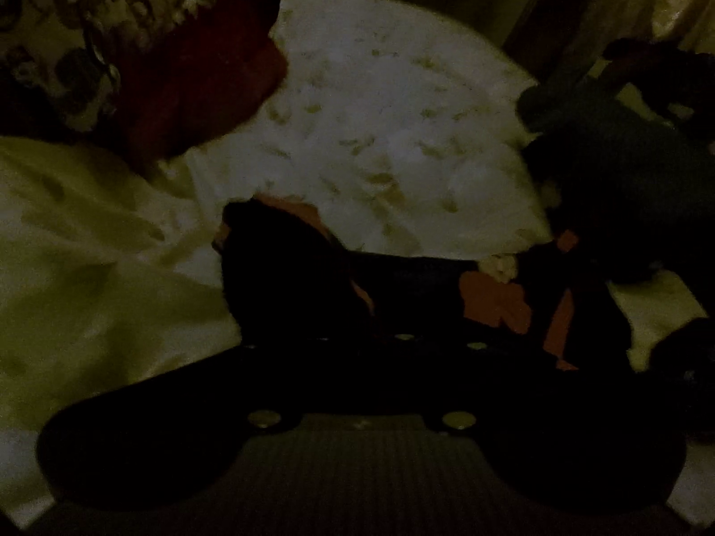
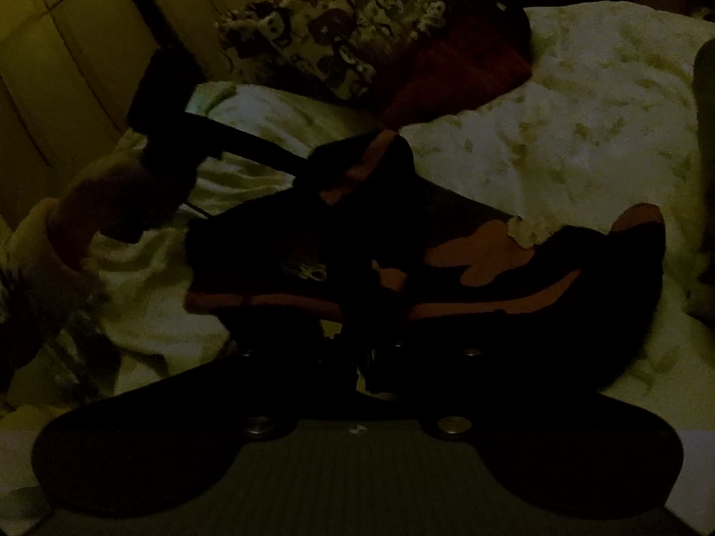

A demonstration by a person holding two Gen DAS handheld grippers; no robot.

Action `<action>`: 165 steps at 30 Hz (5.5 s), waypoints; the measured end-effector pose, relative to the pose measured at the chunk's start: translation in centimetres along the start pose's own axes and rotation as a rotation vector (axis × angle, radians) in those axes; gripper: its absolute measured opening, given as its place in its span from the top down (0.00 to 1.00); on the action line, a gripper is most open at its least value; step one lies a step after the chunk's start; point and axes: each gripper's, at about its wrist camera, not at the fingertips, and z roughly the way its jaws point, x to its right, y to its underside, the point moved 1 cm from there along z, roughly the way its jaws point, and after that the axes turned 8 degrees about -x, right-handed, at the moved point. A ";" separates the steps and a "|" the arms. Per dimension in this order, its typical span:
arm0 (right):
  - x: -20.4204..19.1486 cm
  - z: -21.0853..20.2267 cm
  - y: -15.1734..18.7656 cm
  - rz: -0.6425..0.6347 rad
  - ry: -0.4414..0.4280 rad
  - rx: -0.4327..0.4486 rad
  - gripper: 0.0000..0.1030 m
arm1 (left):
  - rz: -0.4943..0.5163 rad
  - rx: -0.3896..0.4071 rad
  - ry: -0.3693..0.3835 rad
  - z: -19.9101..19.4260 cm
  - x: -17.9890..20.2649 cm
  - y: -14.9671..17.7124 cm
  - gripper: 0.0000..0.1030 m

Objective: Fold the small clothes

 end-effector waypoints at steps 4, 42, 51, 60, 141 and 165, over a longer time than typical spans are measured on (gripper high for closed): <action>-1.0 -0.7 -0.1 -0.009 -0.022 -0.003 0.93 | 0.048 -0.009 -0.006 -3.1 0.4 2.4 0.98; 8.3 -4.3 -0.6 0.386 0.092 -0.050 0.00 | 0.635 0.051 -0.345 7.7 25.9 12.2 0.20; 11.7 1.0 -1.0 0.490 0.118 -0.060 0.58 | 0.545 0.044 -0.296 9.6 24.3 10.2 0.93; 6.7 -1.2 -7.2 0.490 -0.148 0.103 0.76 | 0.060 0.212 -0.051 -2.4 10.9 7.5 0.93; 6.1 4.4 -3.0 0.557 -0.312 0.092 0.00 | -0.356 0.110 0.013 -6.6 -3.6 13.4 0.01; 5.6 -4.7 -14.3 0.294 -0.203 0.368 0.73 | -0.111 0.275 0.328 -4.2 8.9 -0.7 0.81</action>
